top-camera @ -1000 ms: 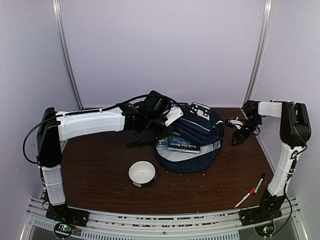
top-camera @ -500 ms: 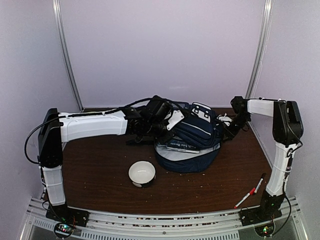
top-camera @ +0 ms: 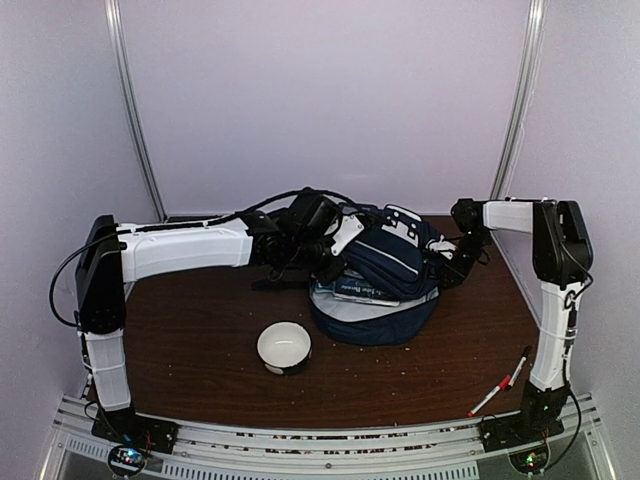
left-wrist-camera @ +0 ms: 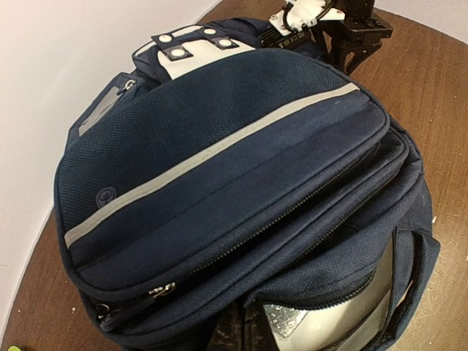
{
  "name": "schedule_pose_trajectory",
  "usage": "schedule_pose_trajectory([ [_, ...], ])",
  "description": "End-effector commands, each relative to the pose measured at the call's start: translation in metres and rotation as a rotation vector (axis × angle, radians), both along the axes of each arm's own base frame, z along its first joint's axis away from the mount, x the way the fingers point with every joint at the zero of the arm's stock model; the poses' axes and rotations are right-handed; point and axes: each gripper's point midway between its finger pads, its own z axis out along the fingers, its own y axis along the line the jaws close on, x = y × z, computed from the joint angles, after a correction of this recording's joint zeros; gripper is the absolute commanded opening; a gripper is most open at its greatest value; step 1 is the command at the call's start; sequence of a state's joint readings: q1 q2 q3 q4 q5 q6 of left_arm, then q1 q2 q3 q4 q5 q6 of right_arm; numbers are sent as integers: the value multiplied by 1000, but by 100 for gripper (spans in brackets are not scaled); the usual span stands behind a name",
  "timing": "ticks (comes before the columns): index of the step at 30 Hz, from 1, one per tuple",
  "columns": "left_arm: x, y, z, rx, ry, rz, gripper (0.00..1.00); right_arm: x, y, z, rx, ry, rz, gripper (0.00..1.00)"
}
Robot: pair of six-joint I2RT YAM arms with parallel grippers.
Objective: Pack the student bag
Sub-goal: Grab the largest pocket of the student bag, then zip the student bag into the largest pocket of the bag.
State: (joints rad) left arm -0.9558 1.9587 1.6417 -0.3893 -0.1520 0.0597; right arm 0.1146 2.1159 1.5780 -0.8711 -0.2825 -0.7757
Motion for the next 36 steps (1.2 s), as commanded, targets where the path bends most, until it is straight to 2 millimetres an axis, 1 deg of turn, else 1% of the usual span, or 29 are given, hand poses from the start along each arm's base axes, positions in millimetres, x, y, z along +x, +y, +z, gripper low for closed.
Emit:
schedule_pose_trajectory([
  [1, 19, 0, 34, -112, -64, 50, 0, -3, -2, -8, -48, 36, 26, 25],
  [3, 19, -1, 33, -116, -60, 50, 0, -5, -2, -7, -45, 39, 28, 8],
  [4, 18, -1, 32, -115, -57, 48, 0, -7, -2, -6, -43, 37, 30, 1],
  [5, 17, 0, 31, -112, -53, 46, 0, -10, -2, -4, -39, 32, 31, 0],
  [8, 15, 1, 26, -99, -43, 38, 0, -26, -1, 5, -26, 27, 36, 0],
  [10, 12, 0, 19, -84, -27, 17, 0, -40, -1, 16, -16, 21, 37, 0],
  [14, 3, -3, -1, -59, 15, -31, 0, -71, -2, 37, 4, 21, 42, 0],
  [18, -7, -8, -20, -46, 56, -69, 0, -101, 3, 47, 44, 41, 43, 0],
  [21, -20, -18, -28, -51, 75, -116, 0, -121, 12, 48, 75, 60, 38, 0],
  [25, -30, -31, -37, -37, 78, -148, 0, -149, 38, 50, 131, 100, 76, 0],
  [28, -32, -32, -46, -18, 92, -144, 0, -167, 53, 56, 177, 96, 94, 0],
  [30, -35, -28, -48, -15, 95, -136, 1, -169, 53, 60, 175, 64, 85, 0],
  [31, -37, -26, -48, -15, 88, -133, 7, -167, 51, 61, 163, 46, 75, 0],
  [34, -41, -17, -34, -27, 33, -123, 25, -162, 42, 61, 113, 22, 58, 0],
  [35, -44, -16, -28, -37, 23, -130, 30, -164, 43, 62, 118, 22, 52, 0],
  [36, -47, -14, -22, -45, 14, -137, 32, -167, 47, 65, 139, 29, 50, 0],
])
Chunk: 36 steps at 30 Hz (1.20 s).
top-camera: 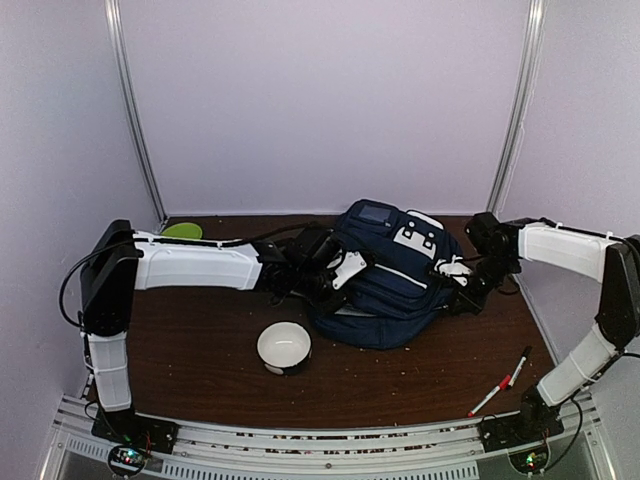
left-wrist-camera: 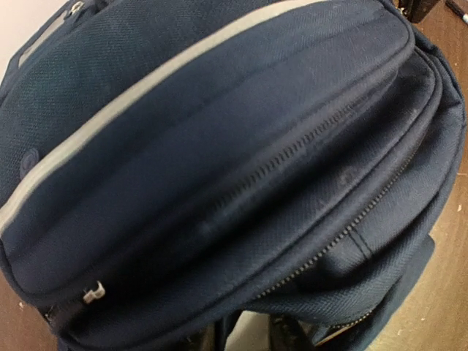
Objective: Pack the student bag
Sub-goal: Zip the student bag into the largest pocket of the bag, then adjust the student bag at the center of the board.
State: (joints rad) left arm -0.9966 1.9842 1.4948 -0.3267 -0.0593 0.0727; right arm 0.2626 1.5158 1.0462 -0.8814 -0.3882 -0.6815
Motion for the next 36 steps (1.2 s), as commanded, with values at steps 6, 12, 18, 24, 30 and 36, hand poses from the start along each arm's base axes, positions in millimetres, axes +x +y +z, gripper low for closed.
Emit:
schedule_pose_trajectory([
  [6, -27, -1, 73, -235, -114, -30, 42, -51, 45, 19, 132, 91, 80, 0],
  [12, -45, 0, 74, -262, -73, -25, 45, -78, 78, 11, 96, 116, 256, 0],
  [18, -36, 22, 74, -297, -72, 147, 70, -67, 105, 21, 201, 121, 251, 0],
  [24, -25, 24, 65, -290, -22, 191, 73, 5, 98, 31, 215, 62, 63, 0],
  [30, -33, 8, 54, -306, 35, 127, 56, 58, 82, 56, 273, 13, -61, 0],
  [36, -44, -16, 52, -390, 142, 72, 46, 6, 91, 53, 303, 67, 28, 0],
])
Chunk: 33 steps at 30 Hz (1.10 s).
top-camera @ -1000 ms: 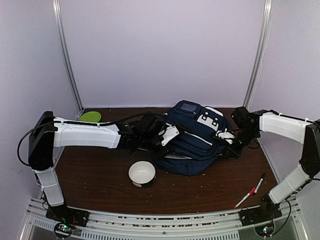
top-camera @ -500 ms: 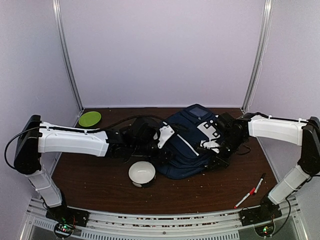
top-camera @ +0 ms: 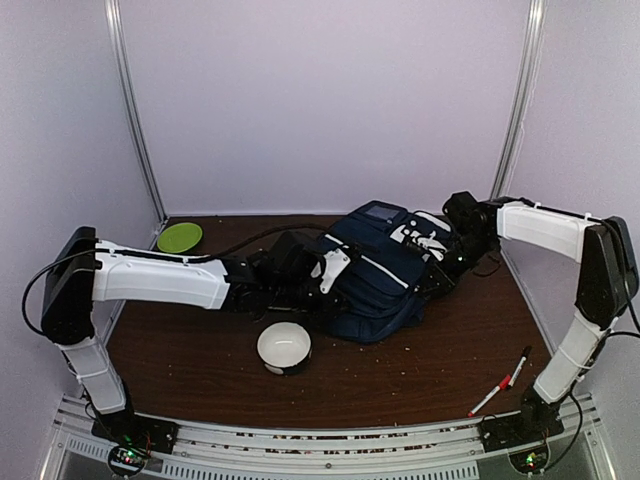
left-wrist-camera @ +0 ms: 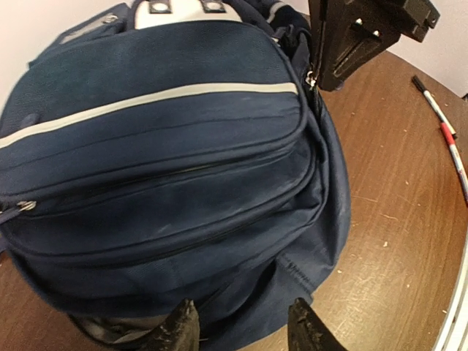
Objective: Pack the student bag
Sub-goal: Adjust the student bag at the center of the board.
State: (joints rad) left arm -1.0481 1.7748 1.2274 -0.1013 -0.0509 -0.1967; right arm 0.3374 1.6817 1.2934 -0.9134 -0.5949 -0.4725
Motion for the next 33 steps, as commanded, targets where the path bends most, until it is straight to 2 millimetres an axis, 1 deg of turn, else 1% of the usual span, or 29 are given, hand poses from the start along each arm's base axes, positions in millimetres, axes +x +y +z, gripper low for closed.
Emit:
schedule_pose_trajectory([
  [1, -5, -28, 20, -151, 60, -45, 47, -39, 24, 16, 74, -32, 112, 0],
  [2, -3, -30, 21, -169, 81, -28, 49, -49, 27, 13, 73, -17, 123, 0],
  [4, 4, -33, 21, -205, 118, 43, 56, -62, 38, 12, 140, 39, 100, 0],
  [6, 13, -35, 20, -231, 155, 120, 57, -74, 51, 9, 189, 103, 91, 0],
  [8, 23, -30, 13, -226, 175, 214, 57, -86, 60, 1, 161, 119, 138, 0],
  [11, 36, -11, -3, -190, 190, 352, 55, -90, 64, -13, 107, 107, 166, 0],
  [13, 39, -2, -7, -216, 228, 380, 52, -83, 59, -23, 60, 90, 141, 0],
  [14, 36, -2, -3, -249, 242, 356, 49, -79, 56, -27, 37, 78, 126, 0],
  [15, 30, -6, 7, -289, 239, 304, 48, -77, 54, -29, 28, 72, 113, 0],
  [16, 20, -12, 14, -320, 235, 228, 48, -78, 54, -28, 35, 75, 108, 0],
  [17, 12, -19, 26, -347, 224, 166, 49, -80, 57, -25, 58, 84, 110, 0],
  [19, 0, -25, 33, -316, 202, 119, 53, -87, 69, -12, 130, 116, 126, 2],
  [21, -8, -23, 27, -257, 184, 125, 55, -93, 79, -3, 178, 158, 150, 4],
  [22, -10, -18, 23, -238, 173, 137, 55, -93, 83, -2, 182, 166, 153, 5],
  [25, -17, -13, 13, -229, 182, 137, 52, -87, 96, -16, 119, 162, 147, 4],
  [28, -21, -9, 4, -214, 212, 156, 50, -88, 120, -22, 139, 247, 160, 2],
  [30, -18, 1, 1, -207, 201, 212, 50, -75, 139, -16, 196, 254, 145, 1],
  [33, -13, 18, 3, -188, 175, 301, 51, -43, 164, -4, 255, 200, 116, 1],
])
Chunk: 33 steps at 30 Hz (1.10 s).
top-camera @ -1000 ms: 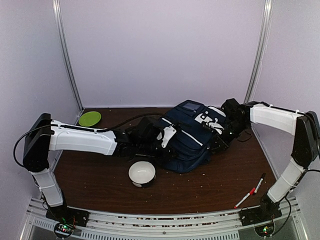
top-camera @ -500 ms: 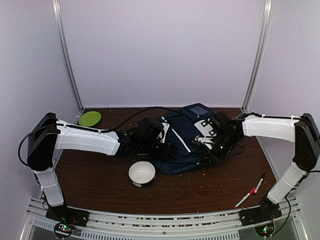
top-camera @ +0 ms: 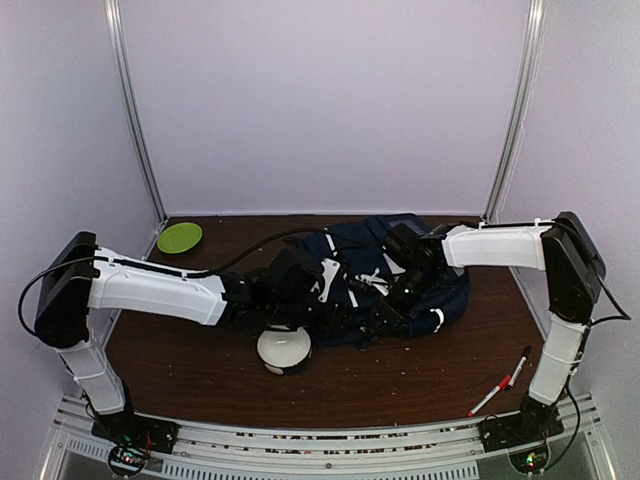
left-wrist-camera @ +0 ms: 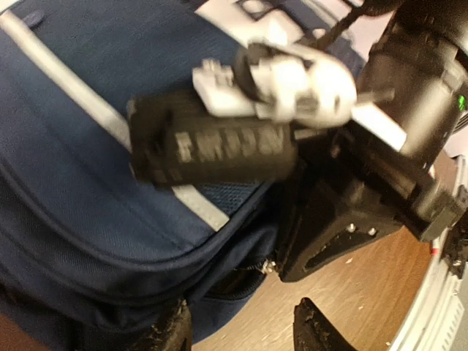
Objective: Pack the student bag
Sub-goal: Adjust the student bag at the center of the board, then hold the largest pocket of the student bag.
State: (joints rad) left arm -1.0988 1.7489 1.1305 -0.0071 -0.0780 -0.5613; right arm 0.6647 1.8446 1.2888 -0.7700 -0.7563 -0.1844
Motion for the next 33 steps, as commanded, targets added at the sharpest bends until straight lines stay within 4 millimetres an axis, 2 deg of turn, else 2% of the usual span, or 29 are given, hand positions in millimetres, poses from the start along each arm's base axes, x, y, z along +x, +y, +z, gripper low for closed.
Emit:
schedule_pose_trajectory([
  [1, 10, 24, 17, 3, -37, 134, 51, 40, 46, 38, 170, -62, -39, 2],
  [7, 2, 34, 3, 51, 12, 192, 49, 74, 64, 62, 272, -86, -72, 16],
  [8, 1, 34, 0, 57, 16, 194, 49, 75, 65, 63, 280, -60, -75, 22],
  [10, 1, 38, -5, 71, 29, 214, 48, 65, 63, 66, 289, 4, -37, 28],
  [13, -2, 46, -7, 91, 45, 223, 48, 40, 44, 69, 258, 78, 15, 32],
  [15, -5, 47, -7, 107, 58, 215, 48, 33, 25, 71, 217, 26, 29, 32],
  [18, -9, 44, -8, 137, 78, 185, 48, 31, -8, 56, 89, -200, 64, 31],
  [19, -9, 45, -8, 144, 80, 181, 47, 27, -22, 42, 22, -277, 92, 32],
  [23, -14, 60, -7, 118, 48, 181, 51, 28, -45, 30, -79, -533, 167, 46],
  [26, -14, 68, 0, 89, 0, 180, 56, 31, -43, 31, -112, -647, 210, 55],
  [33, -7, 74, 28, 58, -101, 184, 56, 14, -12, 32, -102, -849, 356, 54],
])
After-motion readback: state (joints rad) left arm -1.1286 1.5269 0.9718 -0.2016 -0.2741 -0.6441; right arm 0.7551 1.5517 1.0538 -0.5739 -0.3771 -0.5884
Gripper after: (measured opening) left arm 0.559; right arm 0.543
